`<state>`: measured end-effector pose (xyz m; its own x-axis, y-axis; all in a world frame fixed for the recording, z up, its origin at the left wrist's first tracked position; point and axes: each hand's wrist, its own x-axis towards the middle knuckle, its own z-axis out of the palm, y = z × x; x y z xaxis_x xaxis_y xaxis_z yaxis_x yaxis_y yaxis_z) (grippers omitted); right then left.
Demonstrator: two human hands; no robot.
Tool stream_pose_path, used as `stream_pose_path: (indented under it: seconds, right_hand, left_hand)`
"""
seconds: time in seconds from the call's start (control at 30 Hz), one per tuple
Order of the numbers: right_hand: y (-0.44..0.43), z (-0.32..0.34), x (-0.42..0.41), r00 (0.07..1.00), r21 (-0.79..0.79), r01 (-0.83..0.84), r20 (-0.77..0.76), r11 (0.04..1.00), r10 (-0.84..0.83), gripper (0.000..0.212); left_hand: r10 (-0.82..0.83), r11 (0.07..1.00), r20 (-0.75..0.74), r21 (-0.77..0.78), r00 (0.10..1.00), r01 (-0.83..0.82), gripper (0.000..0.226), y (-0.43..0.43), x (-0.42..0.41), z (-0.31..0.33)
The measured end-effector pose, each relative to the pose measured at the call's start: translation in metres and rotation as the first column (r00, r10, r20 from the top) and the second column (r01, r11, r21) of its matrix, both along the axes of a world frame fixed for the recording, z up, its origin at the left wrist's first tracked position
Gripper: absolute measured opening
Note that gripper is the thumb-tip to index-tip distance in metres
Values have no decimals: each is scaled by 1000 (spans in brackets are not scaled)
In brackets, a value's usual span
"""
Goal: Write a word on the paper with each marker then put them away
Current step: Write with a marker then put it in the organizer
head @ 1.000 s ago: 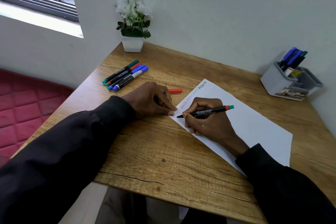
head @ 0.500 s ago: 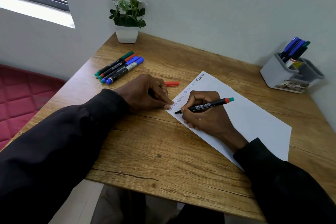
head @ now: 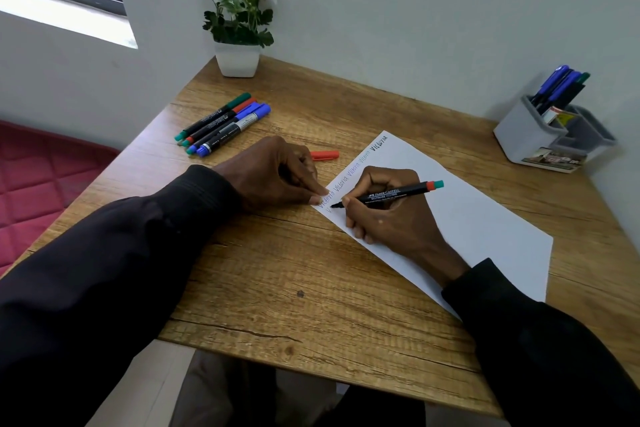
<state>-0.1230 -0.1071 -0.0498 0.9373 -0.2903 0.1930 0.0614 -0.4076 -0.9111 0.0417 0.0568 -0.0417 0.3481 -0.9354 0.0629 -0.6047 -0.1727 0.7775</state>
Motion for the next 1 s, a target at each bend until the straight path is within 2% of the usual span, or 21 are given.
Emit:
stream_pose_path:
  seconds: [0.6,1.0]
  right_hand:
    - [0,-1,2,1000,23,27,-3,999,-27,26]
    - [0,-2,2,997,25,67,-38,997,-66,21]
  left_hand:
    - [-3,1000,15,0,1000,3,20,0,0,-1]
    - [-8,1000,26,-10,1000,8,21,0,-1,0]
